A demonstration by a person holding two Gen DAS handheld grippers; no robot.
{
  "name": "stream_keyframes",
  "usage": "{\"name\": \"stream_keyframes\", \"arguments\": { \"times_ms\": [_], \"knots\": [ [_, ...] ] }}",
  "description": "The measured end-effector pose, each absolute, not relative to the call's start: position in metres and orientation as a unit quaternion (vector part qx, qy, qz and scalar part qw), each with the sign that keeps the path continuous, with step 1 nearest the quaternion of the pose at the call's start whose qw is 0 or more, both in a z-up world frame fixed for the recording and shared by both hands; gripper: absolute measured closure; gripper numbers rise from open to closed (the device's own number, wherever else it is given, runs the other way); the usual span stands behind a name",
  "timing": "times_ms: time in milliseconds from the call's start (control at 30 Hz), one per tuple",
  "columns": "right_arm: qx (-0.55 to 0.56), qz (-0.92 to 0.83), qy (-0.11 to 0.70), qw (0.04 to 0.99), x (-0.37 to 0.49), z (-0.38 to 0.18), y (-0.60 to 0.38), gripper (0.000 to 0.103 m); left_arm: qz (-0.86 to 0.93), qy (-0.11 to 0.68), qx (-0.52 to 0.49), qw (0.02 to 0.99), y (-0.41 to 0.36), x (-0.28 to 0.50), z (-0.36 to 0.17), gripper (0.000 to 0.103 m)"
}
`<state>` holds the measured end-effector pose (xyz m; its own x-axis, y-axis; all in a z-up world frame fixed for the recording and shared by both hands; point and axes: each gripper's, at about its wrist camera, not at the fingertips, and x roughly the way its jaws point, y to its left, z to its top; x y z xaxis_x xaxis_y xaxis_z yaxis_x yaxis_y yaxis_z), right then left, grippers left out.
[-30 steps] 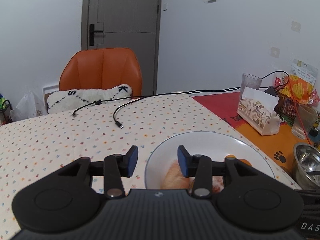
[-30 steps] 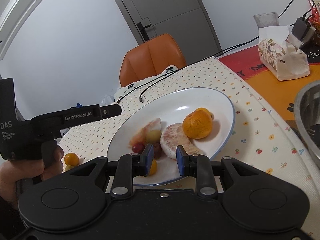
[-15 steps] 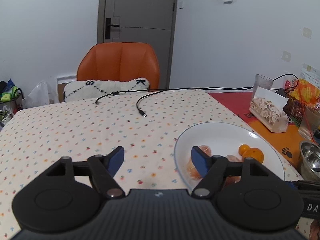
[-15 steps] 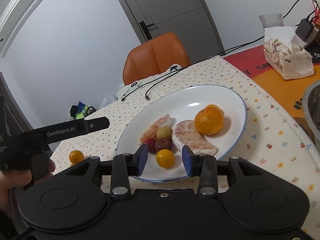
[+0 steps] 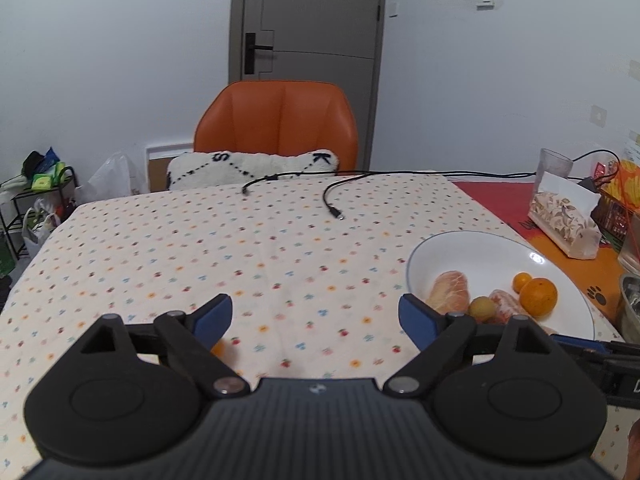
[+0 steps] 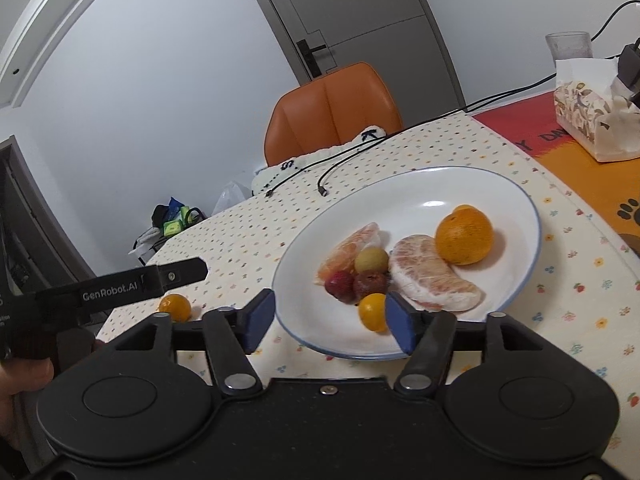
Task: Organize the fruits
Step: 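Move both open tools back to the orange and kiwi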
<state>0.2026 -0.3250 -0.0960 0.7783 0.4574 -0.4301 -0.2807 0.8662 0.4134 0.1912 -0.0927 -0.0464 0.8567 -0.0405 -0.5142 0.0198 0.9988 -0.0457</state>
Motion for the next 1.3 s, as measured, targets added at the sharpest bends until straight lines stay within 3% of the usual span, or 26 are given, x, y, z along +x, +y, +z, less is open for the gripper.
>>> {"name": "stream_keyframes", "arguments": {
  "times_ms": [100,367,1300],
  "knots": [
    [0.166,0.202,0.266,0.928,0.202,-0.095,-0.32,0.03,-0.009,0.268,-0.023,0.963,-0.084,0.185,-0.047,0.013],
    [0.162,0.214,0.264,0.926,0.201,-0.093,-0.304,0.015,0.007,0.273,-0.031,0.962,-0.061,0.173,-0.05,0.012],
    [0.115,0.281,0.27,0.914,0.197,-0.086,-0.234,0.014,0.026,0.285,-0.052,0.957,-0.011,0.151,-0.073,0.015]
  ]
}}
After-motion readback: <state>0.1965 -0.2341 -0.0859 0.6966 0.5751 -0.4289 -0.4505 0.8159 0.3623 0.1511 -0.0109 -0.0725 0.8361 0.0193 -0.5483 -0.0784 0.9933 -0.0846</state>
